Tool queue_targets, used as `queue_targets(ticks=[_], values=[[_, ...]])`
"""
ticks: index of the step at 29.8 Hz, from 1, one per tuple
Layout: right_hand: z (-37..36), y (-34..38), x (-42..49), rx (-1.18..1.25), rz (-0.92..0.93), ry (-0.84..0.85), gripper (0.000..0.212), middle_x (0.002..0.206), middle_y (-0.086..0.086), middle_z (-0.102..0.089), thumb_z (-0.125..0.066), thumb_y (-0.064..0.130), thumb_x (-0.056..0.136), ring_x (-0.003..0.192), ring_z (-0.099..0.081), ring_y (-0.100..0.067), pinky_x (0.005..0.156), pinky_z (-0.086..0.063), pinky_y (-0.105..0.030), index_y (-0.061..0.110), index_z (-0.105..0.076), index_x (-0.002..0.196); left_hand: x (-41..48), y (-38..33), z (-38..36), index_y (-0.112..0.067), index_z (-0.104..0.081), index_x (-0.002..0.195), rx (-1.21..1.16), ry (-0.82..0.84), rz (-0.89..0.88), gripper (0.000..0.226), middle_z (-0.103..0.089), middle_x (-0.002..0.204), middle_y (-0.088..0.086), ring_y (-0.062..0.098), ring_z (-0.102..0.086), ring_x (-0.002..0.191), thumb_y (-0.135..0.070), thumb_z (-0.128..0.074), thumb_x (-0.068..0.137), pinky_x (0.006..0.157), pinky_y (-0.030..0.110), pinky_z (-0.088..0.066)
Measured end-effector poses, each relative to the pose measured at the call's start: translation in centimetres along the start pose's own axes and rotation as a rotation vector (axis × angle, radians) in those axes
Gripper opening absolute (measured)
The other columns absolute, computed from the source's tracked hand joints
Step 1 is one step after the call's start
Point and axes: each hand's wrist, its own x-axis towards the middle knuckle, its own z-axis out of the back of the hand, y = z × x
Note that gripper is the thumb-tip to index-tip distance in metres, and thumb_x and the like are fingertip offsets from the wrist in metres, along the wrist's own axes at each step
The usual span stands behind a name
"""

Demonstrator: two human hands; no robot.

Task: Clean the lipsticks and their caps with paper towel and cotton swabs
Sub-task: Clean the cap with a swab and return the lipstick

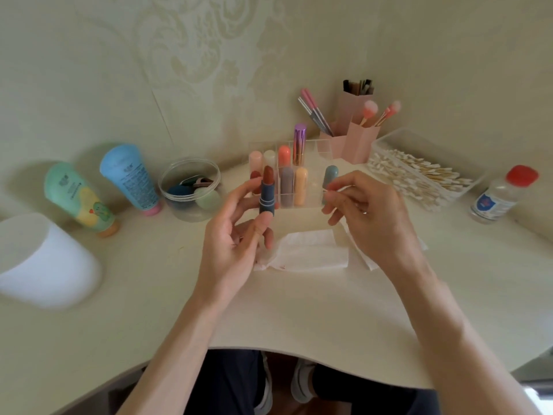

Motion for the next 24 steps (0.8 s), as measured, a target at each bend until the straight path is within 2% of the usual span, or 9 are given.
queue_targets(ticks=[4,7,10,13,16,18,20,22,24], values=[[1.0,-0.9,0.5,-0.089,-0.075,-0.080,0.015,0.072,0.007,-0.073,-0.071,0.016,0.099,0.069,-0.071,-0.010,0.073,-0.059,-0.037,0.024,-0.071,0.086,0.3,0.0,-1.2,-0.017,-0.069,0.120,0.077,-0.064,0.085,0.022,-0.075,0.109,-0.003,0.024,-0.062,0.056,-0.009,-0.067,0.099,0.045,0.020,-0.043],[1.8,-1.3,0.7,-0.248,-0.063,-0.138,0.006,0.080,0.011,-0.070,-0.079,0.029,0.093,0.076,-0.064,-0.009,0.069,-0.050,-0.033,0.027,-0.077,0.088,0.8,0.3,-1.8,-0.017,-0.070,0.109,0.238,-0.076,0.104,0.017,-0.077,0.103,-0.008,0.026,-0.067,0.051,-0.014,-0.076,0.094,0.044,0.022,-0.044],[2.5,-1.4,0.8,-0.302,-0.093,-0.155,0.005,0.079,0.013,-0.064,-0.083,0.038,0.088,0.068,-0.055,-0.003,0.064,-0.045,-0.032,0.035,-0.080,0.086,1.2,0.8,-2.2,-0.022,-0.067,0.101,0.402,-0.098,0.105,0.017,-0.076,0.095,-0.014,0.020,-0.065,0.045,-0.018,-0.079,0.090,0.047,0.021,-0.044],[2.6,-1.5,0.8,-0.272,-0.091,-0.160,0.004,0.076,0.015,-0.064,-0.085,0.035,0.086,0.070,-0.054,0.004,0.063,-0.040,-0.028,0.035,-0.082,0.085,1.7,1.3,-2.5,-0.024,-0.066,0.100,0.523,-0.107,0.092,0.019,-0.076,0.095,-0.016,0.014,-0.063,0.041,-0.023,-0.081,0.088,0.051,0.023,-0.046],[2.6,-1.6,0.8,-0.264,-0.080,-0.163,0.004,0.076,0.014,-0.065,-0.085,0.030,0.087,0.072,-0.056,0.002,0.063,-0.039,-0.024,0.032,-0.082,0.086,2.1,1.6,-2.7,-0.025,-0.067,0.100,0.571,-0.100,0.098,0.020,-0.076,0.095,-0.015,0.013,-0.061,0.040,-0.025,-0.082,0.087,0.052,0.028,-0.048],[2.6,-1.7,0.8,-0.277,-0.071,-0.159,0.005,0.079,0.012,-0.067,-0.084,0.026,0.089,0.075,-0.057,0.003,0.064,-0.040,-0.018,0.031,-0.083,0.089,2.2,1.8,-2.8,-0.029,-0.068,0.099,0.606,-0.103,0.086,0.019,-0.076,0.095,-0.017,0.011,-0.063,0.045,-0.028,-0.082,0.087,0.057,0.031,-0.050],[2.6,-1.8,0.8,-0.289,-0.069,-0.157,0.007,0.082,0.011,-0.068,-0.082,0.023,0.091,0.077,-0.056,0.005,0.063,-0.038,-0.011,0.030,-0.083,0.092,2.3,2.0,-2.9,-0.034,-0.069,0.097,0.679,-0.114,0.046,0.018,-0.075,0.095,-0.019,0.013,-0.068,0.059,-0.032,-0.083,0.086,0.067,0.040,-0.055],[2.7,-1.9,0.9,-0.289,-0.065,-0.151,0.008,0.083,0.011,-0.068,-0.080,0.021,0.092,0.075,-0.057,0.004,0.064,-0.038,-0.011,0.028,-0.083,0.094,2.4,2.1,-3.1,-0.029,-0.071,0.099,0.738,-0.122,0.005,0.018,-0.075,0.095,-0.016,0.019,-0.070,0.072,-0.032,-0.083,0.085,0.075,0.046,-0.056],[2.6,-1.9,0.9,-0.291,-0.063,-0.113,0.008,0.086,0.009,-0.067,-0.078,0.022,0.094,0.073,-0.058,-0.001,0.067,-0.042,-0.017,0.028,-0.082,0.098,2.6,2.2,-3.2,-0.023,-0.071,0.101,0.783,-0.125,-0.017,0.022,-0.076,0.097,-0.012,0.024,-0.071,0.077,-0.028,-0.083,0.084,0.078,0.048,-0.056]])
